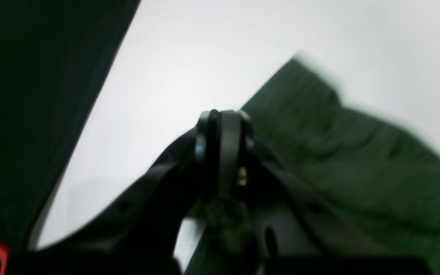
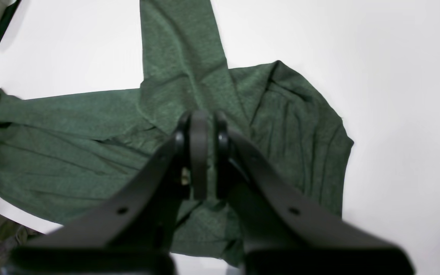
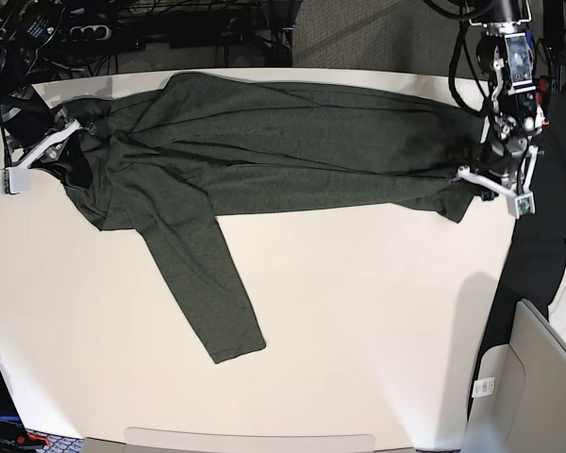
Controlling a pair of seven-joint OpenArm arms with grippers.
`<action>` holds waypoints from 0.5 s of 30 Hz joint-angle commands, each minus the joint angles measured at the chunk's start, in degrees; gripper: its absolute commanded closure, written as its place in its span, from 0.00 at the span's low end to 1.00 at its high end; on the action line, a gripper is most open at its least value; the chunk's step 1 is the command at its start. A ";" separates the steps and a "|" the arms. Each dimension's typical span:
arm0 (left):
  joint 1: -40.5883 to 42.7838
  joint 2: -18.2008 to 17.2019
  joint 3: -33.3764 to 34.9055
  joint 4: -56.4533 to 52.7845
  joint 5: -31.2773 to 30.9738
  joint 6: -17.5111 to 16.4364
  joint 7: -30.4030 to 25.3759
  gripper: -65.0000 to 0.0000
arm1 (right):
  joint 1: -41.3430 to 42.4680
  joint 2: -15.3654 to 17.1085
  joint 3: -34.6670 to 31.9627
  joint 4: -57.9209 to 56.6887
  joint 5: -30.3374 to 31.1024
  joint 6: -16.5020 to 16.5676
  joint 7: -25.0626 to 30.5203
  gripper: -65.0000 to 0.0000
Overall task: Fold the T-shirt properly
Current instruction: 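Drag the folded shirt toward the arms with both grippers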
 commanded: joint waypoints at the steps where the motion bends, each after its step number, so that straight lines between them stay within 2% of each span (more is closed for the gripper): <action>1: -0.78 -0.89 -0.20 0.10 0.29 0.27 -0.40 0.91 | 0.43 0.73 0.01 0.83 0.32 0.08 1.04 0.99; 5: -1.57 -0.97 -0.20 0.71 0.29 0.27 -0.23 0.90 | 0.43 0.73 0.01 0.83 -0.39 0.08 1.04 0.99; 15: 0.10 -1.06 6.92 9.85 0.29 0.27 -0.23 0.90 | 0.78 0.65 -1.49 0.74 -0.47 0.00 1.22 0.99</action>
